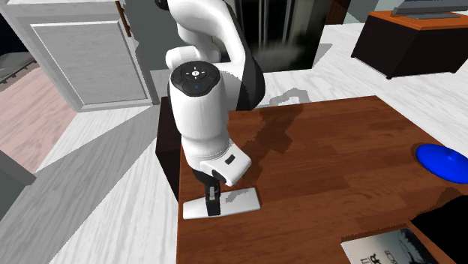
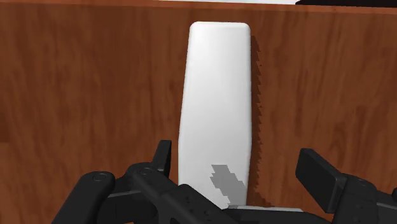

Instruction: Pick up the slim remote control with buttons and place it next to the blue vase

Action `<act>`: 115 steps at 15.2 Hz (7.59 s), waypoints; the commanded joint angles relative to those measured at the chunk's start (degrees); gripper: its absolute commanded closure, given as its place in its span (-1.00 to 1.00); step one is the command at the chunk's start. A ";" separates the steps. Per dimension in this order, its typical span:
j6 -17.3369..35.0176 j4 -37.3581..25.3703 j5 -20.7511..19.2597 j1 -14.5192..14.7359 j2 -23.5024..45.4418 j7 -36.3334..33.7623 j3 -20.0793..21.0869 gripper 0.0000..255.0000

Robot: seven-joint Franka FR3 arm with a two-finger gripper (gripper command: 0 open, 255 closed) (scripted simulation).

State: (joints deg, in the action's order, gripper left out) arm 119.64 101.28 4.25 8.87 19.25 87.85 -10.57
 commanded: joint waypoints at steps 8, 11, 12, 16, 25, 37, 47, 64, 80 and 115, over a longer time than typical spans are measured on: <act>5.15 0.63 0.92 -0.06 4.46 2.53 1.12 -1.00; 5.15 0.63 0.92 -0.06 4.46 2.53 1.12 -1.00; 5.15 0.63 0.92 -0.06 4.46 2.53 1.12 -1.00; 5.14 0.63 0.92 -0.06 4.46 2.53 1.12 -1.00; 5.14 0.63 0.92 -0.05 4.45 2.52 1.12 1.00; -1.94 -2.91 0.06 0.15 0.85 1.94 0.75 1.00; -8.80 -7.61 -0.48 0.20 -1.35 1.55 0.54 1.00; -11.11 -5.56 -2.40 9.15 -6.06 -12.57 5.27 1.00; -13.38 -13.73 -4.21 21.55 -0.41 -32.42 12.37 1.00; -11.51 -34.12 -7.39 34.82 21.83 -49.12 16.08 1.00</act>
State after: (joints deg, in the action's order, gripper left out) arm 107.33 66.46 -3.12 43.67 41.03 38.79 5.51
